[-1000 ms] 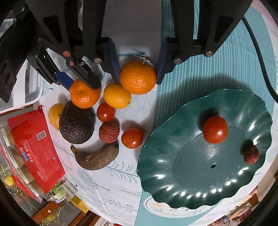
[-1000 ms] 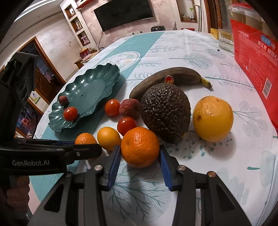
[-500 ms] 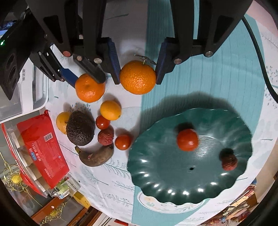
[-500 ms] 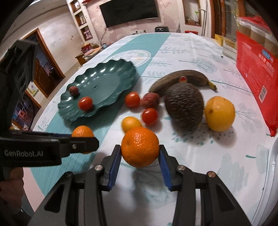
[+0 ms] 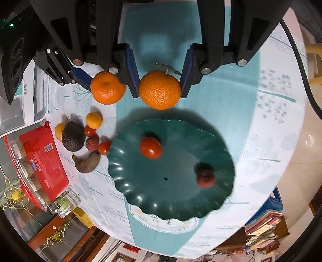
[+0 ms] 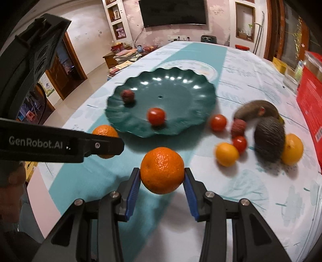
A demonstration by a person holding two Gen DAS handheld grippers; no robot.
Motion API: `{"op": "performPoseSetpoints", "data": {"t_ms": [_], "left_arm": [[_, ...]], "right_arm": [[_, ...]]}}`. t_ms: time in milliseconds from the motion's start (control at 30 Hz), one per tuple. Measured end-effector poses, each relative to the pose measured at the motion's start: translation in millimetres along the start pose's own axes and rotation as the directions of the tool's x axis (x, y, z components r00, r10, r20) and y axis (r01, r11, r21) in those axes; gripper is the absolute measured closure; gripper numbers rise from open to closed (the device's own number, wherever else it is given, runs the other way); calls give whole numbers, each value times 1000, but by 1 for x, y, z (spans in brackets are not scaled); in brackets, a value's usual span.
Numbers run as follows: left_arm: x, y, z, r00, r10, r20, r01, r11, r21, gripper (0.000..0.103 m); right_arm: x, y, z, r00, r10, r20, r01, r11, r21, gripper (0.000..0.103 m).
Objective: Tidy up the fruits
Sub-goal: 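Lower both mandarins onto the green plate and open both tools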
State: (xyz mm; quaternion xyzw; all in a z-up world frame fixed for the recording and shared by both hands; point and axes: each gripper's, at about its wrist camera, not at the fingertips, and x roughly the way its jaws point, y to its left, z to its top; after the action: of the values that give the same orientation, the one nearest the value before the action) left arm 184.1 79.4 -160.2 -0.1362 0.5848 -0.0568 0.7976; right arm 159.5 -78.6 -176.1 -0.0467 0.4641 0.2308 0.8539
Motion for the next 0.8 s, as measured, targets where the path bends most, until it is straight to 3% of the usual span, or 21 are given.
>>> {"op": "performPoseSetpoints", "data": {"t_ms": [433,800], "left_arm": [[-14,53,56,999,-1,45,-4,993,119,65],[12,67,80,995,-99,18,93,973,210,65]], "right_arm": [[29,54,44,995,-63,71,59,997,49,60],[59,62,61,982,-170,78,160,979,125,60]]}}
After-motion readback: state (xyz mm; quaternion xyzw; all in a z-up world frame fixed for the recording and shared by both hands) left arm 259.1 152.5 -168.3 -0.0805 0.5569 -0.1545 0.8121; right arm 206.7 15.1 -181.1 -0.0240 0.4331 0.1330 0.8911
